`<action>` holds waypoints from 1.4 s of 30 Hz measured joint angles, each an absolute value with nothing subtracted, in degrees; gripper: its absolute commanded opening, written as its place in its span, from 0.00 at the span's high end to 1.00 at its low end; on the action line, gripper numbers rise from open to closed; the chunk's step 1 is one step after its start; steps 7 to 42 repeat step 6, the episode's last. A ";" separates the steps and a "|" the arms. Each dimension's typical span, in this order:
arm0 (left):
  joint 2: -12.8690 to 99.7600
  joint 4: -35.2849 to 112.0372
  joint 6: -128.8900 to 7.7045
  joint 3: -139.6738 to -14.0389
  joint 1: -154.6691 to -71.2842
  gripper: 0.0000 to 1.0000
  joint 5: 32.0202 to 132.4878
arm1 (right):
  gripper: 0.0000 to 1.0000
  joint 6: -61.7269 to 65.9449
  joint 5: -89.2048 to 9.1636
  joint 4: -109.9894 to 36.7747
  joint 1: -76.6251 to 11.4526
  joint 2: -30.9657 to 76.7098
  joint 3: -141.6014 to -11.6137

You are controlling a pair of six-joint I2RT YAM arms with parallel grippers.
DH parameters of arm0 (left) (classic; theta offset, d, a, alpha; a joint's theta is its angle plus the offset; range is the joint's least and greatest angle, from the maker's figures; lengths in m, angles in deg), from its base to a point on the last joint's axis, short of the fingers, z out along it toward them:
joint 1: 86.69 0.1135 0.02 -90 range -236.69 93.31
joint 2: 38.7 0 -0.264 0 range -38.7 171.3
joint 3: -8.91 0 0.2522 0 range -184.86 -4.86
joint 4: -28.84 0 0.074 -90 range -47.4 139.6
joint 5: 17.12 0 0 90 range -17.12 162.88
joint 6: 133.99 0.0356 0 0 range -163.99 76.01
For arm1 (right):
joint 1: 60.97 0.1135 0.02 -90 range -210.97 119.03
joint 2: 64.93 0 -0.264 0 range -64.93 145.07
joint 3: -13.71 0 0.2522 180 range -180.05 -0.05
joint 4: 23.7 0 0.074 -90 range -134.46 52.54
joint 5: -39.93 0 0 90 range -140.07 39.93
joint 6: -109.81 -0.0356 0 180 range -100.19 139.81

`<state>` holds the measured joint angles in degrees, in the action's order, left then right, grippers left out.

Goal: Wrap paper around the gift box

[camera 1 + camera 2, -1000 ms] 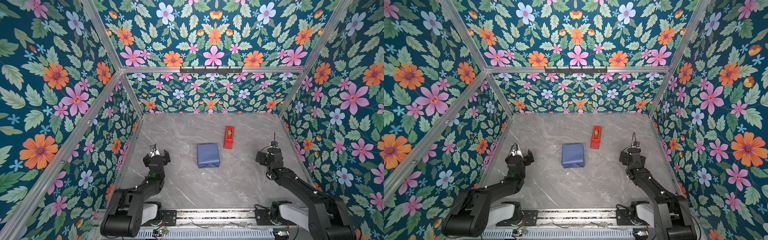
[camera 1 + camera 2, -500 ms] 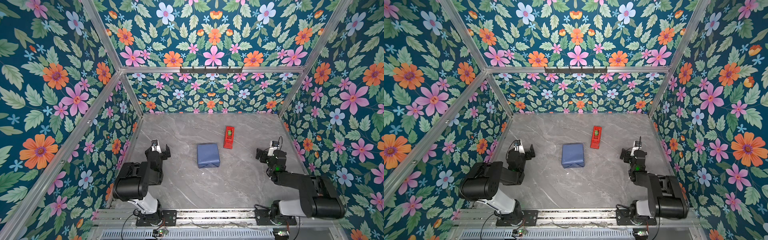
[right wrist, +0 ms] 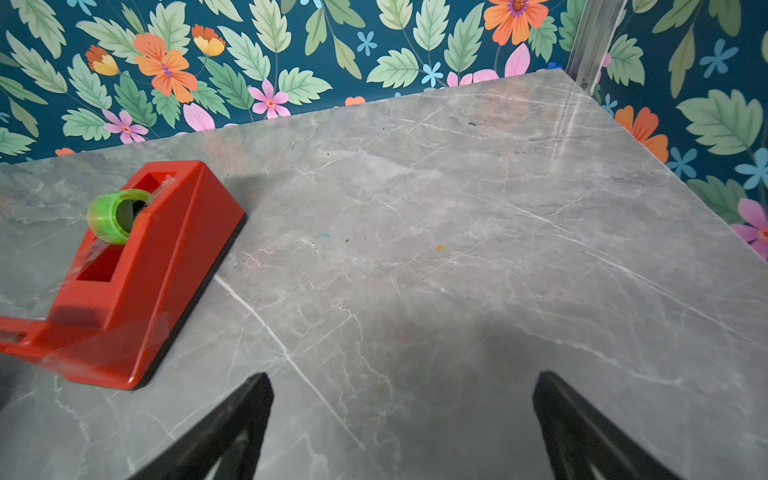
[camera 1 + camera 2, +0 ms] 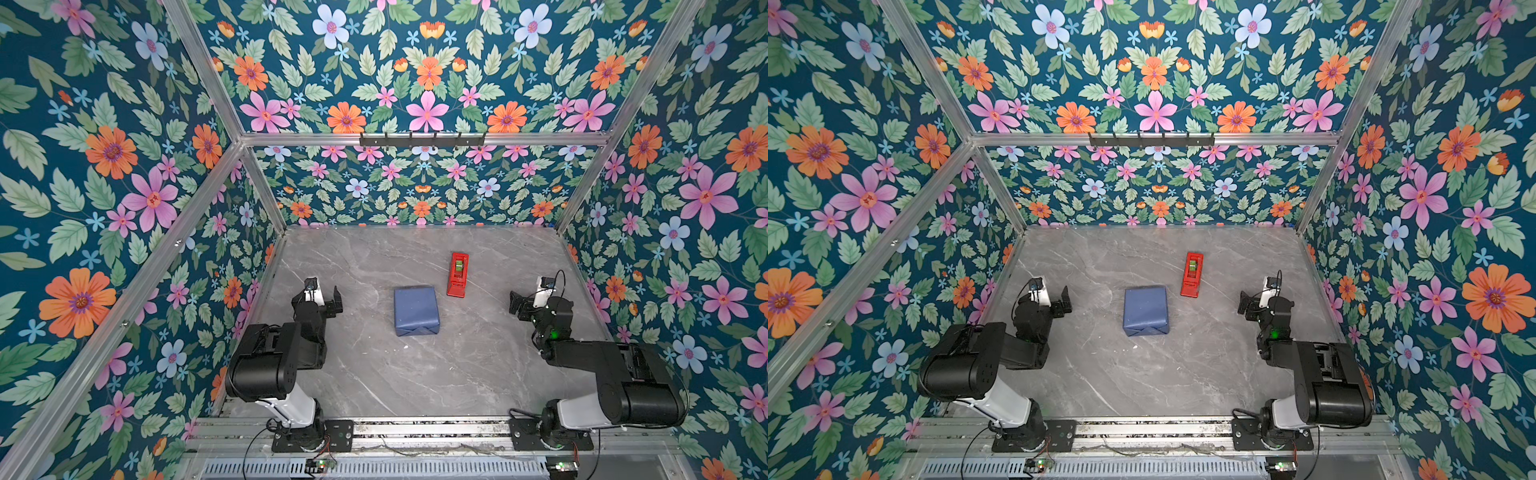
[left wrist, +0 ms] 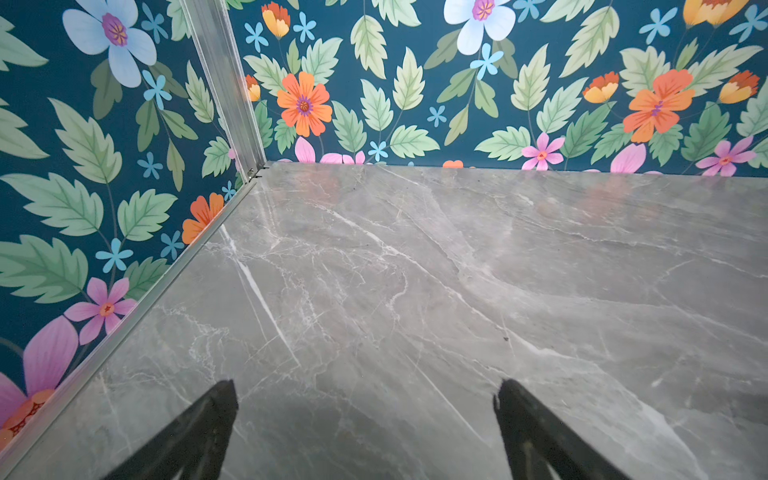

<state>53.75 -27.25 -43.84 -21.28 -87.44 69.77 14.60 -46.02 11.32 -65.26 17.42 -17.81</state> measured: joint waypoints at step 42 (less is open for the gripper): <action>53.97 -27.23 -43.82 -21.57 -87.44 0.00 69.79 | 0.01 14.62 -46.02 11.38 -65.26 17.40 -17.86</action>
